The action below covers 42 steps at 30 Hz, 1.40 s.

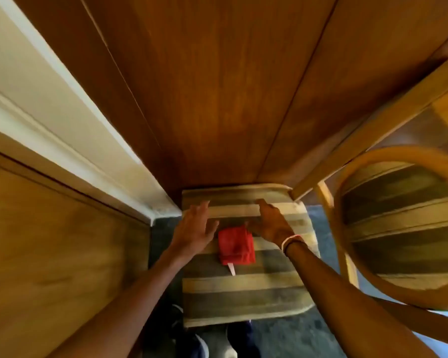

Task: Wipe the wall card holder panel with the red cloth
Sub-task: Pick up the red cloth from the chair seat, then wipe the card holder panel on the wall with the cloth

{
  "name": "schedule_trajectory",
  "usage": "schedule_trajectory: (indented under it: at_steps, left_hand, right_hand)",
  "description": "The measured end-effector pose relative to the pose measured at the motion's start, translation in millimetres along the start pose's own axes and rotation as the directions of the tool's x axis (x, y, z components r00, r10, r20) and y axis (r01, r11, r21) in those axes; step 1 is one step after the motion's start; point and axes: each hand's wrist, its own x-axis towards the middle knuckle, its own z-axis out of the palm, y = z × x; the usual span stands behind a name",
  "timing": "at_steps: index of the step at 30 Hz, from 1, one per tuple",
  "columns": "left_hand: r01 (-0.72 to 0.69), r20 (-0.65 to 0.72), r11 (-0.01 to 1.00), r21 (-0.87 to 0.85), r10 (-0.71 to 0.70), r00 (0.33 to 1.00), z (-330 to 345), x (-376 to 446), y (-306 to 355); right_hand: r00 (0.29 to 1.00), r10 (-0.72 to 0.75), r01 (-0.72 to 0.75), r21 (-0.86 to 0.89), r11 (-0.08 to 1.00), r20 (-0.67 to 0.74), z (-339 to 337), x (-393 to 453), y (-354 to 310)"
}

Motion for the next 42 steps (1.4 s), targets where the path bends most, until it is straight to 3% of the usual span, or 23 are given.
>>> schedule_trajectory:
  at_steps: [3, 7, 11, 15, 17, 21, 24, 27, 30, 35, 40, 42]
  left_hand:
    - [0.074, 0.096, 0.981, -0.181, -0.057, 0.994, 56.7, 6.3, -19.8]
    - [0.211, 0.277, 0.956, -0.204, -0.150, 0.949, 129.7, 6.8, -46.6]
    - [0.389, 0.267, 0.771, -0.505, -0.289, 0.919, 168.1, 17.8, -44.6]
    - [0.557, 0.305, 0.640, -0.530, -0.468, 0.829, 177.6, 29.5, -41.7]
    - [0.516, 0.258, 0.642, -0.567, -0.457, 0.852, 167.6, 30.3, -37.5]
    - [0.257, 0.041, 0.704, -0.662, -0.308, 0.951, 114.9, 26.8, -18.0]
    - [0.061, -0.144, 0.750, -0.659, -0.205, 0.968, 56.7, 27.9, 7.8]
    - [-0.114, -0.319, 0.789, -0.604, -0.108, 0.942, -14.1, 21.9, 36.6]
    - [-0.255, -0.522, 0.838, -0.482, -0.041, 0.852, -77.2, 16.0, 61.7]
    - [-0.398, -0.781, 0.877, -0.270, 0.042, 0.624, -187.4, -9.3, 107.7]
    - [-0.480, -0.932, 0.866, -0.141, 0.046, 0.358, -287.0, -50.6, 141.7]
    - [-0.460, -0.961, 0.880, -0.115, 0.018, 0.275, -310.1, -57.8, 149.4]
  right_hand:
    - [0.991, 0.110, -0.121, 0.164, 0.979, 0.078, 49.0, 22.7, 39.4]
    - [0.960, 0.254, -0.277, 0.291, 0.916, 0.117, 108.9, 40.2, 77.7]
    - [0.934, 0.352, -0.349, 0.384, 0.855, 0.064, 136.9, 48.0, 88.3]
    - [0.939, 0.331, -0.336, 0.440, 0.833, 0.090, 136.4, 47.1, 86.8]
    - [0.948, 0.311, -0.305, 0.483, 0.821, 0.069, 125.0, 41.3, 80.7]
    - [0.978, 0.189, -0.092, 0.637, 0.765, -0.086, 82.2, 19.2, 45.1]
    - [0.970, 0.040, 0.124, 0.628, 0.768, -0.241, 36.3, 5.5, 2.4]
    - [0.926, -0.085, 0.300, 0.578, 0.759, -0.369, -17.6, -13.3, -47.7]
    - [0.859, -0.169, 0.426, 0.494, 0.758, -0.483, -65.5, -27.7, -92.5]
    - [0.644, -0.308, 0.644, 0.278, 0.713, -0.701, -137.4, -71.2, -180.5]
    - [0.459, -0.385, 0.815, 0.208, 0.541, -0.800, -191.4, -121.7, -275.2]
    - [0.455, -0.386, 0.852, 0.266, 0.450, -0.803, -204.1, -130.9, -300.6]
